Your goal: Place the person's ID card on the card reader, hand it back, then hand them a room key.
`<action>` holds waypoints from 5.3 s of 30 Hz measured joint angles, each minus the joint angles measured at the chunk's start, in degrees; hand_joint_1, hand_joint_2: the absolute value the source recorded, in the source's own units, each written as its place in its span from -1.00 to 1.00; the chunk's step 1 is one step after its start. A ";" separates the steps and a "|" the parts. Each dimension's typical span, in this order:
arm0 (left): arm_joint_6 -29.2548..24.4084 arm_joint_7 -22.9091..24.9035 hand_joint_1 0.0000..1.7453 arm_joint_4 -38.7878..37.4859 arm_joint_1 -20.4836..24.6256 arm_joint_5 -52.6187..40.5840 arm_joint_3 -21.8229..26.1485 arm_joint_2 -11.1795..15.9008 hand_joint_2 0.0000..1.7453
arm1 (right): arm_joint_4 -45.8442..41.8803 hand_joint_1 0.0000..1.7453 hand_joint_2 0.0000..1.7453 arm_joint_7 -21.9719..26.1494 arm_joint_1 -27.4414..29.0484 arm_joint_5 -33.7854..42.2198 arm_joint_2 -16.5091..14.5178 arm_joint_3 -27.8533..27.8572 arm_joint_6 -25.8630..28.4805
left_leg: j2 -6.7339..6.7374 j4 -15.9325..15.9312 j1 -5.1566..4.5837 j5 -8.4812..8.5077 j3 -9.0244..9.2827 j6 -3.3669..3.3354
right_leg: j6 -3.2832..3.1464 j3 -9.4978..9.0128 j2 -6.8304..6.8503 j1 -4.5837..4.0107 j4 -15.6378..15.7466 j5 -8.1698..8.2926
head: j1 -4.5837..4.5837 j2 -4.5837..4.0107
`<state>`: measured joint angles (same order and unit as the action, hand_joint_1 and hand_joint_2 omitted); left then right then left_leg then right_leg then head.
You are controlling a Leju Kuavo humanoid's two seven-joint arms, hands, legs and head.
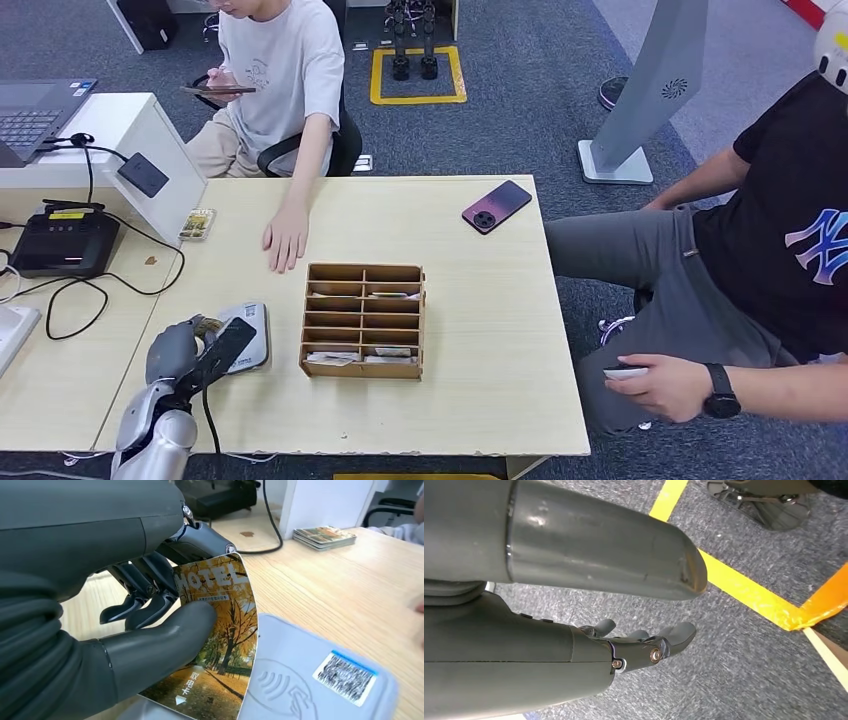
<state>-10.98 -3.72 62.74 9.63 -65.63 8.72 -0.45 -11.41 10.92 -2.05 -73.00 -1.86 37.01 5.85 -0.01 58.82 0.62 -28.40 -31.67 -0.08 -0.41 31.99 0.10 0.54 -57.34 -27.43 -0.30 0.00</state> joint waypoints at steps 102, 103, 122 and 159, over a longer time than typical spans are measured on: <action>-12.91 -15.49 -1.00 16.86 11.11 -1.93 1.04 -2.80 1.00 | -0.15 -1.00 -1.00 1.73 -0.71 -11.69 -0.39 5.05 0.05 | 0.01 0.05 0.00 0.18 -0.26 -0.07 | 0.09 0.30 -0.04 -0.01 0.00 0.17 | -0.01 0.00; -12.90 -15.49 -1.00 16.86 11.11 -1.93 1.02 -2.80 1.00 | -0.15 -1.00 -1.00 1.73 -0.71 -11.69 -0.39 5.05 0.05 | 0.01 0.05 0.00 0.18 -0.26 -0.07 | 0.09 0.30 -0.04 -0.01 0.00 0.17 | -0.01 0.00; -7.07 -23.79 -1.00 27.69 2.68 9.45 -2.15 -1.58 1.00 | -0.15 -1.00 -1.00 0.58 -0.58 -10.87 -0.48 6.62 0.57 | 0.11 0.04 -0.01 0.08 -0.25 -0.08 | 0.11 0.30 -0.16 0.00 0.00 0.12 | -0.01 0.00; -10.28 -25.23 -1.00 38.33 -18.65 4.25 -28.36 4.59 1.00 | -0.75 -1.00 -1.00 0.33 0.14 -11.72 -0.54 12.73 1.35 | 0.16 0.05 -0.03 -0.09 -0.26 -0.21 | 0.22 0.29 -0.16 0.02 0.11 0.07 | -0.01 0.00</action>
<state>-21.26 -28.95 101.07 -9.02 -61.39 -19.64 4.14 -12.16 11.24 -1.91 -84.72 -2.40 49.74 7.20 0.15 58.88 0.59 -28.49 -31.93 -0.29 -0.19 32.28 -0.06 0.56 -57.23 -27.37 -0.31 0.00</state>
